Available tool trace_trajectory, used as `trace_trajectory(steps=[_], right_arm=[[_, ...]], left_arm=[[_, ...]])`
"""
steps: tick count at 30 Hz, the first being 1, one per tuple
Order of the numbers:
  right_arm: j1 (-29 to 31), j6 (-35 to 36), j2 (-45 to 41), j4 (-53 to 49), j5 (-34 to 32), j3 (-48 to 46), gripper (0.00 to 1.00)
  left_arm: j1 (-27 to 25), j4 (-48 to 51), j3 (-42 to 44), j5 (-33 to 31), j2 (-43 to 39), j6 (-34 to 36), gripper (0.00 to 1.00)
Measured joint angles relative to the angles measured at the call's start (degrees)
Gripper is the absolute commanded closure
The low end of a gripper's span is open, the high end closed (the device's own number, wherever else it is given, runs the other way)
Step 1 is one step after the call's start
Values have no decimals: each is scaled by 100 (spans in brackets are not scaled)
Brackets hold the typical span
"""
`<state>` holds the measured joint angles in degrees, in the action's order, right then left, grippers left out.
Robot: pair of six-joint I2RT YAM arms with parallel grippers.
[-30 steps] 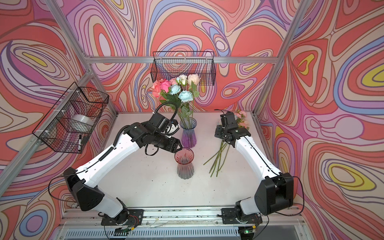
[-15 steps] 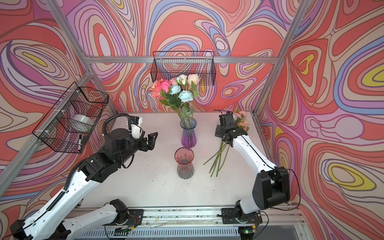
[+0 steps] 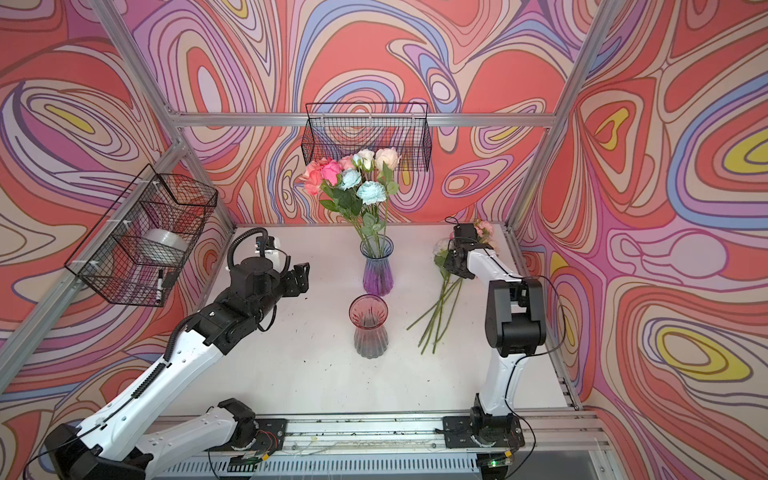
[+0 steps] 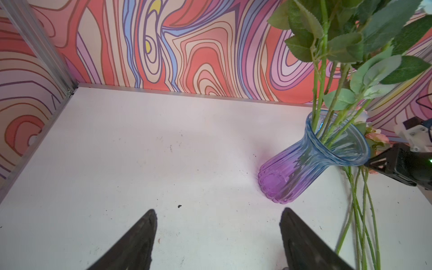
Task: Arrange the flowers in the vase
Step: 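Open and withdraw the left gripper while the right gripper lowers onto a white rose, then close the right gripper on the white rose stem in the pile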
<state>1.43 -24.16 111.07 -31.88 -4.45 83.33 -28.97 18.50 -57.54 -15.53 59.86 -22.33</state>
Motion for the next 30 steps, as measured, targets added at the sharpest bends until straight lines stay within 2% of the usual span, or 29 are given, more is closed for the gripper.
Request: trace_trajectory(steps=[13, 15, 19, 21, 24, 27, 30], right_arm=[[22, -214, 649, 74, 127, 614, 77], [7, -245, 695, 26, 129, 627, 79], [-28, -297, 778, 24, 219, 669, 93], [-42, -310, 780, 22, 245, 669, 95], [-61, -332, 778, 61, 267, 669, 93], [-61, -326, 778, 42, 282, 675, 82], [-61, -343, 778, 35, 302, 682, 82]], left_arm=[[15, -74, 0, 752, 264, -345, 19], [22, -83, 0, 804, 264, -350, 19], [72, -111, 0, 907, 262, -387, 19], [101, -127, 0, 942, 262, -398, 19], [160, -138, 0, 1012, 262, -431, 20], [205, -160, 0, 1062, 262, -444, 20], [208, -160, 0, 1064, 262, -448, 19]])
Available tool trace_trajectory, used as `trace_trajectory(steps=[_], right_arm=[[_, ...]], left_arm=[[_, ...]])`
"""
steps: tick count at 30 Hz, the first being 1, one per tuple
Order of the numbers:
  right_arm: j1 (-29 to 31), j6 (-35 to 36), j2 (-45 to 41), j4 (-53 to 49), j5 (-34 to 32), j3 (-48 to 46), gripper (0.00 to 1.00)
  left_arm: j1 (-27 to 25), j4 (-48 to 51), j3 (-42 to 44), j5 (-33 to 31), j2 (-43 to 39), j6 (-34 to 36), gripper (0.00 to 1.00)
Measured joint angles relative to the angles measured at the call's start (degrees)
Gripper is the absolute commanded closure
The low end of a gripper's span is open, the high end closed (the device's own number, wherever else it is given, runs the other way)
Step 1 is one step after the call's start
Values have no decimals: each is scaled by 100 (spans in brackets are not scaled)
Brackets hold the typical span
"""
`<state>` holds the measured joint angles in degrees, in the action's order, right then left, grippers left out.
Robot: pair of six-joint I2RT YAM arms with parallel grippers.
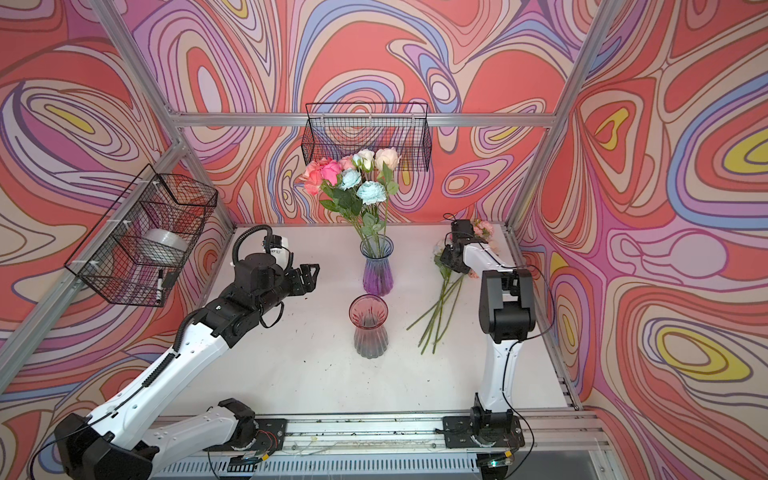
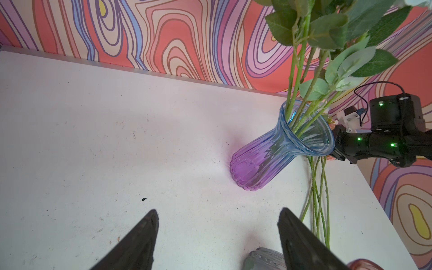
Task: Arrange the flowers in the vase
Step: 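Close the right gripper on the white rose stem in the pile, then lift the white rose high out of the pile with the right gripper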
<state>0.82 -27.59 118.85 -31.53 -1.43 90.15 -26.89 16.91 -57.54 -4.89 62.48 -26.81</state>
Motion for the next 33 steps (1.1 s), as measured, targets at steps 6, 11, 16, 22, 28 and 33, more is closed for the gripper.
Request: trace_trajectory(steps=[6, 11, 16, 22, 28, 33], right_arm=[[-2, 9, 203, -22, 61, 236, 90], [-2, 11, 363, -35, 96, 264, 91], [-4, 7, 376, -35, 94, 264, 99], [-11, -11, 249, 50, 151, 160, 100], [-15, -66, -697, 295, 463, -142, 100], [-15, -131, -1600, 573, 610, -271, 100]], left_arm=[[2, -2, 0, 0, -4, 0, 19], [26, -2, 0, 52, -4, 0, 19], [68, -2, 0, 129, -2, -4, 20], [114, -2, 0, 210, -2, -26, 20], [153, -4, 0, 293, -2, -48, 20], [181, -4, 0, 306, -2, -48, 20]])
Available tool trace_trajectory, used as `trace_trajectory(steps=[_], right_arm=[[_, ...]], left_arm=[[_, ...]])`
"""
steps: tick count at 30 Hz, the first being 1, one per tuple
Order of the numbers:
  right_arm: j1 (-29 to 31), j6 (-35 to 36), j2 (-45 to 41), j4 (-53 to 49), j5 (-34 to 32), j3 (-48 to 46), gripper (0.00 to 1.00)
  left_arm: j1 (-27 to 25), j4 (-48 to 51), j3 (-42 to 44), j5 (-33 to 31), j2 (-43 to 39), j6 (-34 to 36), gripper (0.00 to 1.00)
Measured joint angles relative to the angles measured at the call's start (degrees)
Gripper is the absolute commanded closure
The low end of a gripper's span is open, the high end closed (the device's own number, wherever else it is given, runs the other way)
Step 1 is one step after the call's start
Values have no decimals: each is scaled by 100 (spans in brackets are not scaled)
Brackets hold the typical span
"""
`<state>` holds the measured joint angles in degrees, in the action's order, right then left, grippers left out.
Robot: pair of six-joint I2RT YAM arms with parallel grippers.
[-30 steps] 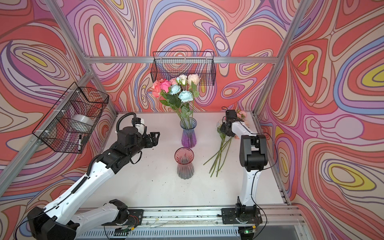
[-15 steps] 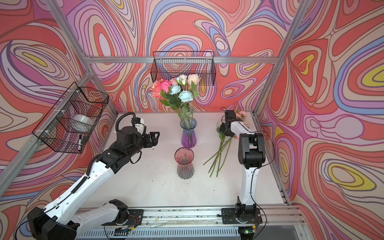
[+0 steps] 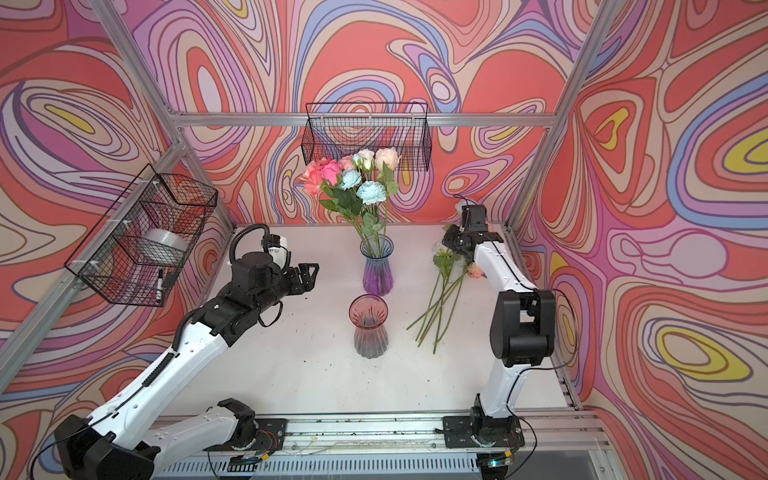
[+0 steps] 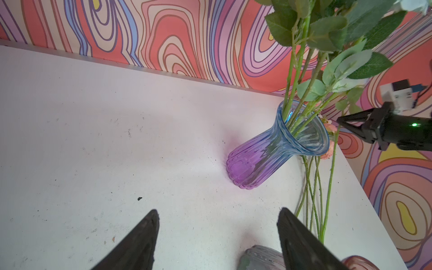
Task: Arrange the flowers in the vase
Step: 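Lift the white rose high out of the pile with the right gripper, then carry the white rose over the pink vase and lower its stem in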
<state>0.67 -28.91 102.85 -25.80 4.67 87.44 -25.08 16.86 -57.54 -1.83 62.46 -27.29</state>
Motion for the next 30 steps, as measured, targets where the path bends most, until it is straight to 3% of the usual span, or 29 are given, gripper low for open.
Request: trace_trajectory(steps=[10, 20, 30], right_arm=[[127, -101, -1869, 732, 90, -1019, 100], [1104, 157, -3620, 1285, -184, -1222, 100], [1517, 219, -3764, 1340, -229, -72, 100]], left_arm=[[13, -188, 0, 289, -2, 4, 20], [33, -1255, 570, 1578, -765, 179, 21], [33, -2439, 1014, 2734, -944, 173, 26]])
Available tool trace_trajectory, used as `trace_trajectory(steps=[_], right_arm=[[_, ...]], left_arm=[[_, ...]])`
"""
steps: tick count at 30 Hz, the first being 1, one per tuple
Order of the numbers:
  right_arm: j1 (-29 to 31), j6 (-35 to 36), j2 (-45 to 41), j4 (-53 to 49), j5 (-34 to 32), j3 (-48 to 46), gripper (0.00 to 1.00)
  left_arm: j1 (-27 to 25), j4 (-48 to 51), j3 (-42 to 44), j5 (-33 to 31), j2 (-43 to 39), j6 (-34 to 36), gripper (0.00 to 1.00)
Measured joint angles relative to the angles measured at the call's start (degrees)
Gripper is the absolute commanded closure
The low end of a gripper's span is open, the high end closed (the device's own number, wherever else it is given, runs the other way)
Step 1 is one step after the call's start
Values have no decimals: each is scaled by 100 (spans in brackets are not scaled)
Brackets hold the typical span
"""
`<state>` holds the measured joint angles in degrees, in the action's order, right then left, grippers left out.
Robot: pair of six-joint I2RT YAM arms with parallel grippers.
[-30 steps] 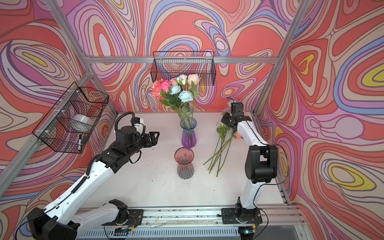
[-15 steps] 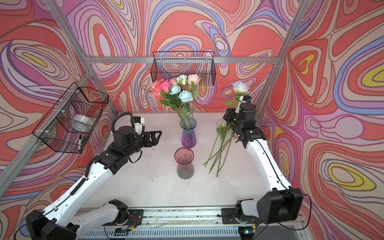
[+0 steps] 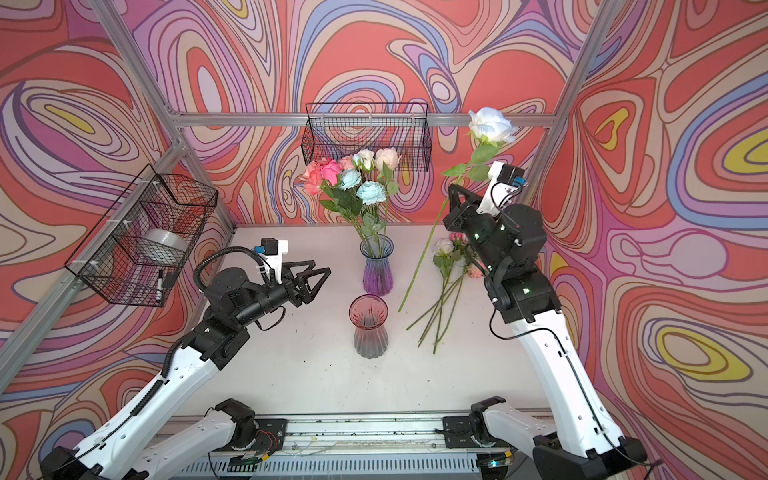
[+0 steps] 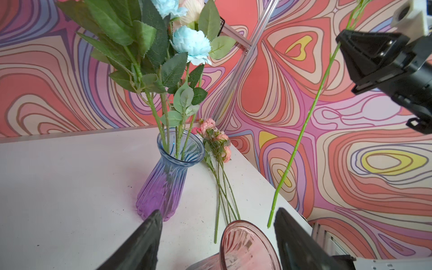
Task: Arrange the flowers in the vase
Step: 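Carry the white rose over the pink vase and lower its stem in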
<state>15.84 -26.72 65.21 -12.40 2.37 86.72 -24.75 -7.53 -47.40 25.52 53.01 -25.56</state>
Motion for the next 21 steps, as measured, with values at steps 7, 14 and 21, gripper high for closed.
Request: trace_trajectory(steps=[7, 14, 21], right_arm=[[229, -179, 570, -13, 24, 1104, 100], [992, -168, 920, -15, 2, 1029, 100], [1749, 146, 802, 326, -258, -39, 100]], left_arm=[[-4, -129, 0, -2, 0, -2, 25], [-4, -129, 0, -48, -2, 4, 25], [-4, -129, 4, -48, -2, 2, 25]])
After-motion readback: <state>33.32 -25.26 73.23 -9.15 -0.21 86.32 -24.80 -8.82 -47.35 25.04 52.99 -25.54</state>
